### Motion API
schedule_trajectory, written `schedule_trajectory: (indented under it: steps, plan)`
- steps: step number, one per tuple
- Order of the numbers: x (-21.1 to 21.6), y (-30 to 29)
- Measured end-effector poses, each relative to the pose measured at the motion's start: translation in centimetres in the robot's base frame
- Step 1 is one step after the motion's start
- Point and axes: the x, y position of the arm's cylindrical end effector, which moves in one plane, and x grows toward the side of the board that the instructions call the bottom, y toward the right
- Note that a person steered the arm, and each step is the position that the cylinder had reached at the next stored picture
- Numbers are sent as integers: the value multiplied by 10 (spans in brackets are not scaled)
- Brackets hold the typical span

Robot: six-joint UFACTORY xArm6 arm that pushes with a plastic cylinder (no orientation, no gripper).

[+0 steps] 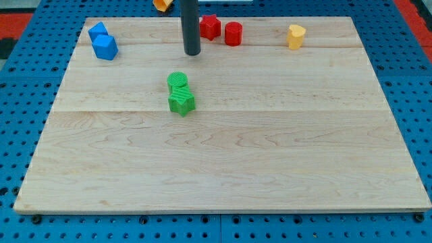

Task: Slide the red blocks to the bottom of the heart

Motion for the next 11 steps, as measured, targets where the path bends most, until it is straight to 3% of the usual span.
schedule_trajectory:
  steps: [1,3,6,7,8,9,11]
  plan:
    - [14,-50]
    - [-63,-34]
    - [-114,27]
    - [-61,104]
    - [23,175]
    - [30,152]
    - [33,-14]
